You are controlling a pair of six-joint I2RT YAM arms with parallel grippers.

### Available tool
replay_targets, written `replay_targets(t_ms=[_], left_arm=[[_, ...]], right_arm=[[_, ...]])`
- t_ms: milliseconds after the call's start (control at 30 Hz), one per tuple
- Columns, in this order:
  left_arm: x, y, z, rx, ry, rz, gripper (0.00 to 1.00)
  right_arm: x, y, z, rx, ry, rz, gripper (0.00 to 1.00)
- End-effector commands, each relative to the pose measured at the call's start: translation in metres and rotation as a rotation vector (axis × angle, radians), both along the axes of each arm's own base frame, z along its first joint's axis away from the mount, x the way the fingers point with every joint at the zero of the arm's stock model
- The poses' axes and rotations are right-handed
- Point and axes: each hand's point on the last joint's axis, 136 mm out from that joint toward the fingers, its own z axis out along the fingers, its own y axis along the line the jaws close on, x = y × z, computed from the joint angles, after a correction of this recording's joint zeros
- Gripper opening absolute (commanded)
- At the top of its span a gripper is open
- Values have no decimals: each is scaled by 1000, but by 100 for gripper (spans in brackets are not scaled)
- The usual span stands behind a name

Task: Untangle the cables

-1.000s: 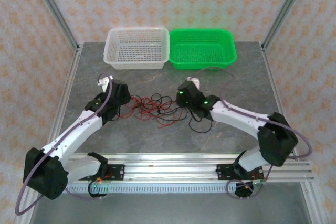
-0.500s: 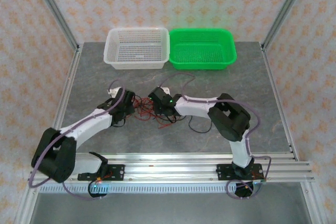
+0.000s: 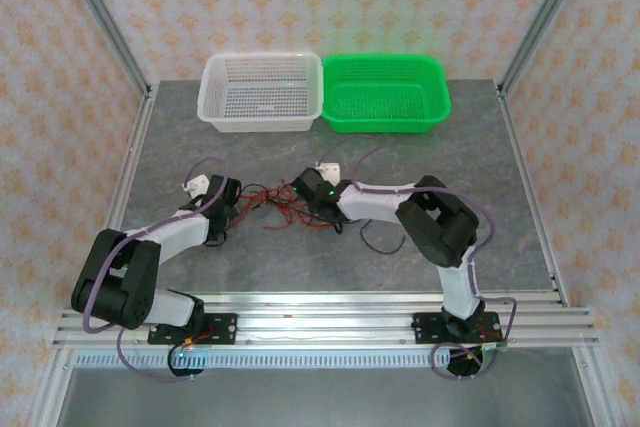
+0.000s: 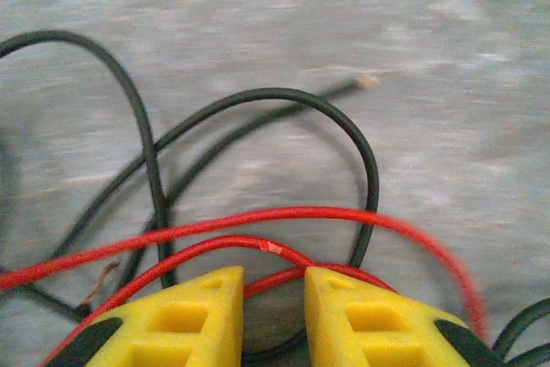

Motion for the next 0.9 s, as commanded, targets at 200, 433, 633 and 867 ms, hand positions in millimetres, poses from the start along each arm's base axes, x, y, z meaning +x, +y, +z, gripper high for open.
replay_targets(t_ms=[200,433,633,867], left_arm=[[9,17,-2,-26,-25,67,0],[8,14,3,-44,-37,43,0],[17,1,26,-86,-78,-40,2],[32,-43,57,-198,-129,-219,25]], right_arm=[[-36,-147,-26,-281,104,-216,25],[-18,-171,-10,-316,59,-254,25],[11,-186,9,-278,17,-288,25],[37,-145,44,-69,-29,-197,28]])
